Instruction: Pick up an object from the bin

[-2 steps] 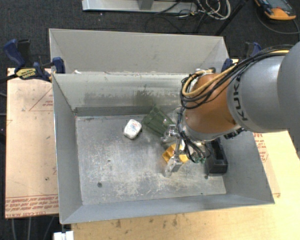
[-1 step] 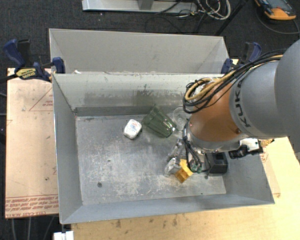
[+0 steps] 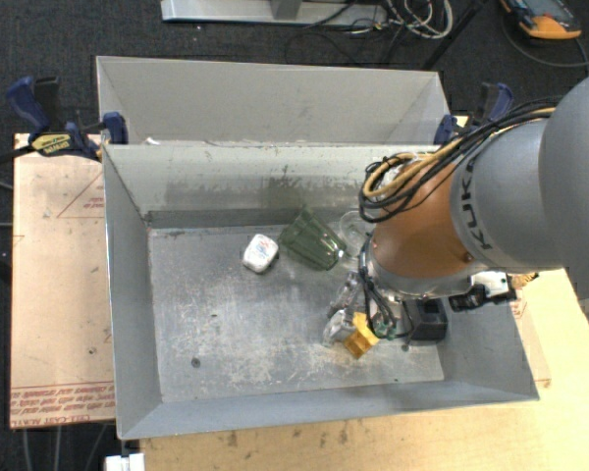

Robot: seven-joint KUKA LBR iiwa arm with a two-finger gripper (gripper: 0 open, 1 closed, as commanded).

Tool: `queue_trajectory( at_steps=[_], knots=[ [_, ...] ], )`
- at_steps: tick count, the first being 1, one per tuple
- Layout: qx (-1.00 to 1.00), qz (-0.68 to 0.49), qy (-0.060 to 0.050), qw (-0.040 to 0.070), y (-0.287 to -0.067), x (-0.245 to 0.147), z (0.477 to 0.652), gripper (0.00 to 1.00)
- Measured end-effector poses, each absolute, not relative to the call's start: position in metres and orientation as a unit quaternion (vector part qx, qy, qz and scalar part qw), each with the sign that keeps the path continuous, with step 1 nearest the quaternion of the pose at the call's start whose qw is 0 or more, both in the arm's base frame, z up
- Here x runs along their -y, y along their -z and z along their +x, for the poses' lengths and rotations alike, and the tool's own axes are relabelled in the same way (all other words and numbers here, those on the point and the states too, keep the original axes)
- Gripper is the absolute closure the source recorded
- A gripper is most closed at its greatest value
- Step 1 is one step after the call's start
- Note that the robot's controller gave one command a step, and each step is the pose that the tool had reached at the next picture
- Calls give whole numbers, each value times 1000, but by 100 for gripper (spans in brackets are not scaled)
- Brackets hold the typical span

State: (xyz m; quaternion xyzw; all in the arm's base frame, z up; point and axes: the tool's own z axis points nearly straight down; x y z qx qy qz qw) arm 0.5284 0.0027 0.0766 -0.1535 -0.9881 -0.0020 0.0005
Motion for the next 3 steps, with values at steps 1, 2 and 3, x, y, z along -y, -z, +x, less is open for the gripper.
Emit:
queue_trajectory(
  at_steps=[1, 2, 3],
  knots=[
    [988, -157, 0, 3, -114, 3, 515, 100],
    [985, -172, 1, -1, -153, -5, 538, 0],
    [985, -172, 1, -1, -153, -5, 538, 0]
  ],
)
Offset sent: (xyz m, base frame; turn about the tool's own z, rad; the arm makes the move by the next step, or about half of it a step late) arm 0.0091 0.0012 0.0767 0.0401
